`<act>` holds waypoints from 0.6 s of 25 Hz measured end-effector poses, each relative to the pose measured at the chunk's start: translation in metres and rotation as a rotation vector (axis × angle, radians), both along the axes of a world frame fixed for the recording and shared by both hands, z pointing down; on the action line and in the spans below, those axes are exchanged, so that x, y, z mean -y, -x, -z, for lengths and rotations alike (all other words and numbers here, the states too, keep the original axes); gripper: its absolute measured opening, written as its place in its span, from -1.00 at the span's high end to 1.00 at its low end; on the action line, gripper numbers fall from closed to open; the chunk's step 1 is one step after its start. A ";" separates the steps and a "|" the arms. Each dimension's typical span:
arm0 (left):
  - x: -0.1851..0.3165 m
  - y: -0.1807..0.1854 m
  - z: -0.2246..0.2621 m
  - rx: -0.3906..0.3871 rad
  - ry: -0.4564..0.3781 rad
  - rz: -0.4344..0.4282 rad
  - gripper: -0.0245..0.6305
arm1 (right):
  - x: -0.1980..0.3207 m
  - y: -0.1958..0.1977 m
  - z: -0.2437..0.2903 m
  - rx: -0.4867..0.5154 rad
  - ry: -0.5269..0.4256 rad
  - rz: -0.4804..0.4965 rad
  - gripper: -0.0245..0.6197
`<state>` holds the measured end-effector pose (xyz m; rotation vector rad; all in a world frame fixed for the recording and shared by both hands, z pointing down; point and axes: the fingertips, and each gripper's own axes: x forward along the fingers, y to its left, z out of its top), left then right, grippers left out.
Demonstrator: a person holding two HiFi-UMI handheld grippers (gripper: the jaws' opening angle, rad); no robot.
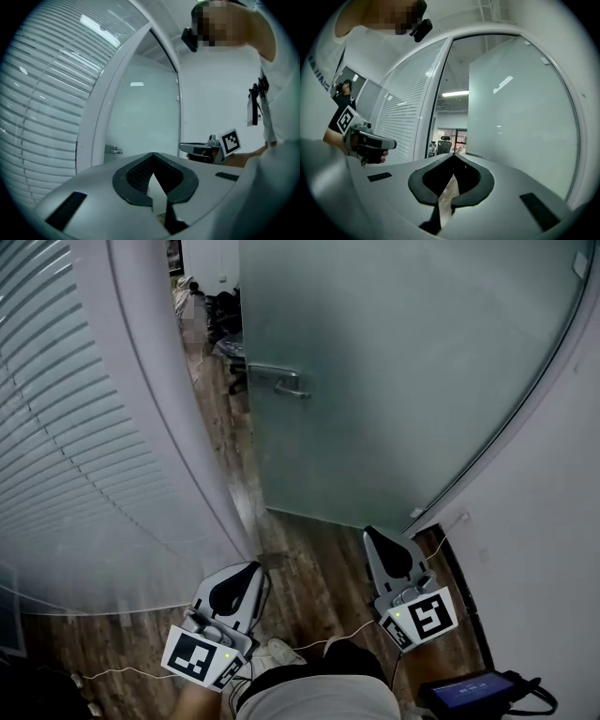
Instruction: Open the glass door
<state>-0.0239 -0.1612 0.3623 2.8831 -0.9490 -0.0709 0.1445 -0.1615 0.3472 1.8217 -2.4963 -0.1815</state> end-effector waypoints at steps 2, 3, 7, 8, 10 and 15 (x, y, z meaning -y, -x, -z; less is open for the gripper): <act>-0.004 0.002 0.001 -0.010 0.002 -0.021 0.93 | -0.015 0.004 0.005 0.001 -0.009 -0.024 0.92; -0.006 0.003 0.001 -0.012 0.002 -0.028 0.93 | -0.022 0.006 0.006 0.001 -0.011 -0.034 0.92; -0.016 0.010 0.004 -0.019 -0.006 -0.041 0.93 | -0.050 0.011 0.008 0.009 -0.006 -0.055 0.92; -0.022 0.013 0.006 -0.022 -0.010 -0.042 0.93 | -0.059 0.012 0.009 0.007 -0.006 -0.058 0.92; -0.036 0.017 0.008 -0.024 -0.014 -0.042 0.93 | -0.079 0.013 0.014 0.007 -0.012 -0.068 0.92; -0.090 0.019 0.012 -0.031 -0.013 -0.071 0.93 | -0.141 0.014 0.023 0.032 -0.035 -0.106 0.92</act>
